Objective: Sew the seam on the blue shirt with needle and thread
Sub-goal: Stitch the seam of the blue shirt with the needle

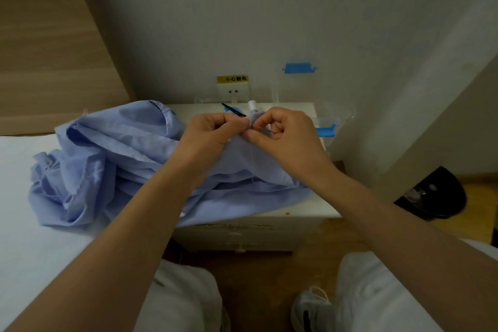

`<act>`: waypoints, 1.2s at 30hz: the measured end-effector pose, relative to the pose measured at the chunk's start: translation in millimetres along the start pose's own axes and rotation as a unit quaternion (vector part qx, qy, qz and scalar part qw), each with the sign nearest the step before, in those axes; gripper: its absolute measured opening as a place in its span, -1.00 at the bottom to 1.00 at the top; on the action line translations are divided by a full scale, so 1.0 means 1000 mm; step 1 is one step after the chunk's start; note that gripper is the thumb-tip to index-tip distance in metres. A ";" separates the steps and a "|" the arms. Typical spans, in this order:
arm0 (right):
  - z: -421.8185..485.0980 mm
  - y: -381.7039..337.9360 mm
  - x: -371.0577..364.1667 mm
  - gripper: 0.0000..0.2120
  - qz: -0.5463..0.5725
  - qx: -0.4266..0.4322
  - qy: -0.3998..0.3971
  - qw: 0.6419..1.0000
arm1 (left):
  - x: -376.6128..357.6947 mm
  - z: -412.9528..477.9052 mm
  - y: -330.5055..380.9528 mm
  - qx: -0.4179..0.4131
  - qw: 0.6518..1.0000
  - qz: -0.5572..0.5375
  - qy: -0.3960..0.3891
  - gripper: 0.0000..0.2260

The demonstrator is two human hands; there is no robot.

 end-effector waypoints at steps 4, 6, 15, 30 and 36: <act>0.000 -0.004 0.002 -0.92 0.009 0.008 -0.066 0.998 | 0.001 0.000 -0.001 0.003 1.000 -0.003 0.006 -0.79; -0.005 -0.013 0.005 -0.93 0.017 -0.018 -0.212 0.977 | 0.002 0.001 -0.003 0.009 1.000 -0.015 0.016 -0.76; -0.020 -0.017 0.004 -0.87 -0.029 -0.135 -0.538 0.831 | 0.004 0.001 -0.004 0.021 0.998 -0.024 0.054 -0.81; 0.005 -0.023 0.031 -0.92 0.075 -0.053 -0.094 0.991 | 0.008 0.002 -0.008 -0.055 0.996 0.051 0.041 -0.86; 0.008 -0.001 0.023 -0.78 0.037 -0.073 -0.074 0.994 | 0.007 0.000 -0.006 -0.083 0.993 0.080 -0.008 -0.86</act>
Point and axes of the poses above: each hand's wrist, its own z-axis towards the middle knuckle, its own x-axis out of the back of the hand, y = z × x, the point moved 1 cm from there along z, towards the middle knuckle, and after that the axes turned 14 degrees about z, right-handed, at the moved point
